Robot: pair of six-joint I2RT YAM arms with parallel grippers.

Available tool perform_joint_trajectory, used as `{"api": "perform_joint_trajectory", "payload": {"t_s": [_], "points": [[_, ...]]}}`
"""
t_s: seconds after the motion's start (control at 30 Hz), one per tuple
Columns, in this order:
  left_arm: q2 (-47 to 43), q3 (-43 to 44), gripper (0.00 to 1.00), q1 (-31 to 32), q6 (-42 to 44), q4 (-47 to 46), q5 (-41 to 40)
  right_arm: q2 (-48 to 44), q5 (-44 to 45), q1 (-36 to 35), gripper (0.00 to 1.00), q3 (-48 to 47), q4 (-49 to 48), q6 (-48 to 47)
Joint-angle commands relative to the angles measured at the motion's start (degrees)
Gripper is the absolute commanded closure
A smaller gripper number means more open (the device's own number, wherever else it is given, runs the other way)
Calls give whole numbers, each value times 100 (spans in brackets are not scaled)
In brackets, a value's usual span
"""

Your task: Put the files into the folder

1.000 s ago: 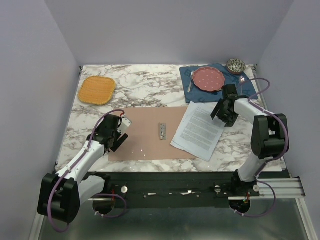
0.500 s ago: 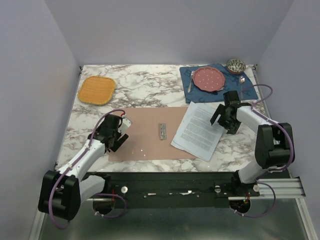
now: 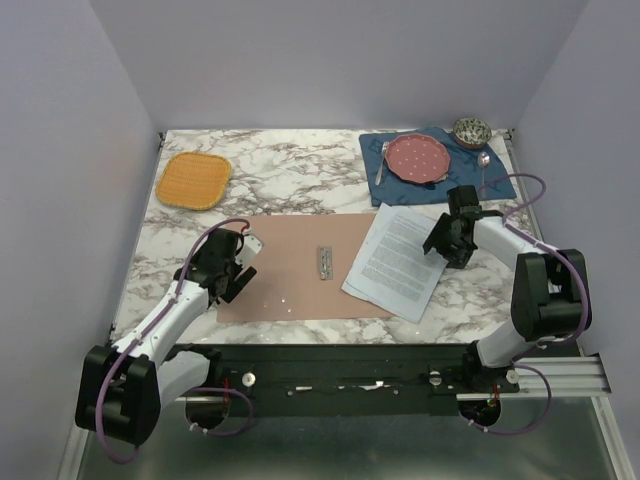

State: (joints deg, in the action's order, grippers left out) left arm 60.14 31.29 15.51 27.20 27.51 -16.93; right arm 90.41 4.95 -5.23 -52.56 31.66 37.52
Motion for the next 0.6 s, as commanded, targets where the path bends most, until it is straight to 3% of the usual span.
{"api": "perform_joint_trajectory", "payload": {"t_s": [0.0,0.27,0.47,0.57], "points": [[-134,35,1,14,66,35,-21,-41,-187,22,33,88,-177,63],[-178,53,1,5,48,71,-3,-296,-293,31,76,123,-265,-34],[-152,70,1,14,31,79,-3,-515,-302,22,98,245,-318,-157],[-160,79,1,14,13,97,-3,-586,-380,31,99,342,-449,-210]]}}
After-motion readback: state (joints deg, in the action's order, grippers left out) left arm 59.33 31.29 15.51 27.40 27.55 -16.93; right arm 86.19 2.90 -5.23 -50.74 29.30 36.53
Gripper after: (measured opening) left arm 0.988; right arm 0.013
